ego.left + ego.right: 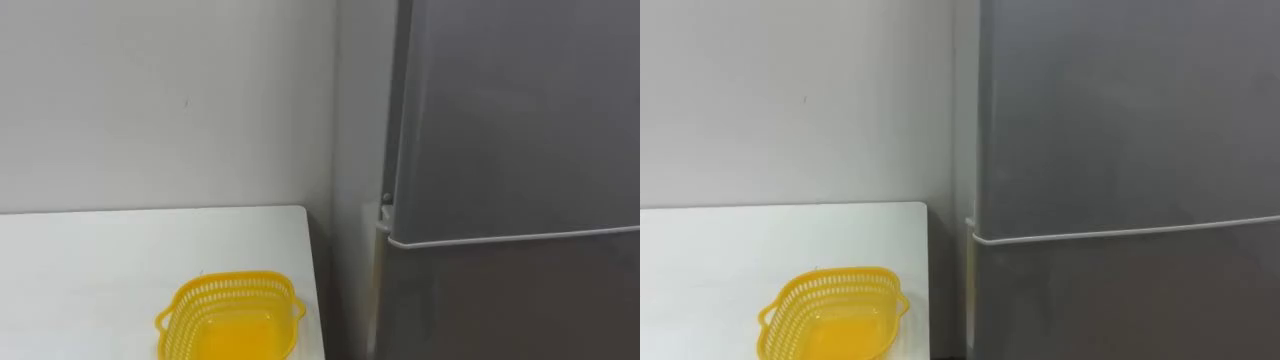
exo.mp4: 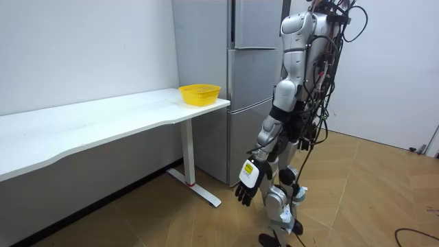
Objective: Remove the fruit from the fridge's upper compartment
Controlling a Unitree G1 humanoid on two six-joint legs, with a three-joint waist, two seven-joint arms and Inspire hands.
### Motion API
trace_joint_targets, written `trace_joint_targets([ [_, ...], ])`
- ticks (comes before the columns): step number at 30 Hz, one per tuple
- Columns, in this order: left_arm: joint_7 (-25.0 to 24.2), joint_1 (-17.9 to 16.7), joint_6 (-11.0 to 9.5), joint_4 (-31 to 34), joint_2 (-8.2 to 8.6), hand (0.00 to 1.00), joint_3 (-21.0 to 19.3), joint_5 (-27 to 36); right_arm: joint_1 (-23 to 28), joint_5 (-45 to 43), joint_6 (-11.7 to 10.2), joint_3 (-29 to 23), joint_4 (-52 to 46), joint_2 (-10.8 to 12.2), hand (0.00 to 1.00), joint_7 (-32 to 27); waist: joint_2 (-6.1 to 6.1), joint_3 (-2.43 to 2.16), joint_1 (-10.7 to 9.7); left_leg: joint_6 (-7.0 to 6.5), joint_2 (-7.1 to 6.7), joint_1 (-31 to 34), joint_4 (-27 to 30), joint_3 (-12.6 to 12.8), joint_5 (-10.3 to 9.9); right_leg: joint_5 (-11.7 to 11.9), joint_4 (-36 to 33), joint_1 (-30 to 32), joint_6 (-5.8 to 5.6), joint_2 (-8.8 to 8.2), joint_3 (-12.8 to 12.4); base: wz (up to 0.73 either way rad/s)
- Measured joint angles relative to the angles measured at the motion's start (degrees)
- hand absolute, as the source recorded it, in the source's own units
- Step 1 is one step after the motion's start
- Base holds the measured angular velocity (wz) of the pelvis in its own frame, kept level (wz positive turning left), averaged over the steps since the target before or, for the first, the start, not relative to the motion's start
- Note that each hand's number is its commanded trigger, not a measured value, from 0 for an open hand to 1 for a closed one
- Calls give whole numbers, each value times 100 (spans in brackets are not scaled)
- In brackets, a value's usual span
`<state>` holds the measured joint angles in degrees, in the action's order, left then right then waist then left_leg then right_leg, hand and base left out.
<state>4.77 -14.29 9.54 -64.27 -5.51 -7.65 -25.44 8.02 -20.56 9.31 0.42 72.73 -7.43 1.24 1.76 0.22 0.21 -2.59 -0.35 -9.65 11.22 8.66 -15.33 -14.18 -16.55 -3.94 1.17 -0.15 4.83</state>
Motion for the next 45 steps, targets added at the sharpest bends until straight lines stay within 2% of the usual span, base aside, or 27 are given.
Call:
trace_joint_targets([
  [9, 144, -24, 8, 25, 0, 0, -2, 2, 5, -21, -3, 3, -21, 15, 0, -318, -20, -1, 0, 0, 3, 4, -47, -71, 0, 5, 89, -61, -6, 25, 54, 3],
  [22, 356, -47, -2, 25, 6, 0, -45, 145, 16, 2, -12, 52, 57, 18, 0, -356, -22, -1, 6, 6, 1, 5, -39, -189, -2, 6, 234, -162, -5, 11, 185, 5],
  [25, 448, -50, -31, 16, 12, 0, -150, 461, 16, 7, -3, 55, 66, 19, 0, -347, -17, -6, 28, 6, -1, 4, -39, -208, -2, 7, 278, -183, -6, 13, 170, 1],
  [32, 1080, 28, -78, 51, -7, 0, -653, 2025, -3, 27, -6, 43, 78, 33, 0, -415, -46, -27, 21, 8, -4, 9, -30, -268, -1, 9, 282, -199, -5, -25, 230, 2],
  [35, 1388, 44, -149, 501, -3, 0, -930, 2935, -34, -37, -108, -124, 77, 31, 0, -435, -64, -35, 43, 11, -3, -10, -29, -273, 2, 11, 284, -190, -3, -27, 242, 3],
  [36, 1514, 63, -250, 689, -1, 0, -1008, 3130, -51, -46, -166, -187, 76, 16, 0, -452, -61, -30, 72, 13, -2, -14, -31, -269, 3, 11, 269, -194, -3, -28, 235, 0],
  [39, 1794, 150, -485, 1350, -1, 0, -1034, 3423, -70, -30, -259, -182, 49, 3, 0, -544, -65, -29, 160, 13, -4, 4, -35, -270, 3, 11, 257, -198, -3, -32, 251, 1],
  [43, 2135, 253, -647, 2404, 32, 0, -1037, 3660, -93, -37, -418, -182, 23, 4, 0, -542, -105, -27, 169, 13, -3, 35, -54, -277, 2, 20, 253, -161, -4, -39, 311, 3],
  [44, 2264, 289, -740, 2824, 33, 0, -1012, 3778, -108, -35, -450, -181, 20, 4, 0, -537, -117, -27, 161, 13, -4, 67, -50, -281, 2, 21, 209, -117, -3, -42, 313, 0],
  [45, 2374, 373, -916, 3080, 29, 0, -989, 3905, -126, -34, -461, -182, 10, 3, 0, -537, -137, -23, 162, 13, -6, 104, -43, -277, 4, 22, 160, -80, -3, -46, 313, 0],
])
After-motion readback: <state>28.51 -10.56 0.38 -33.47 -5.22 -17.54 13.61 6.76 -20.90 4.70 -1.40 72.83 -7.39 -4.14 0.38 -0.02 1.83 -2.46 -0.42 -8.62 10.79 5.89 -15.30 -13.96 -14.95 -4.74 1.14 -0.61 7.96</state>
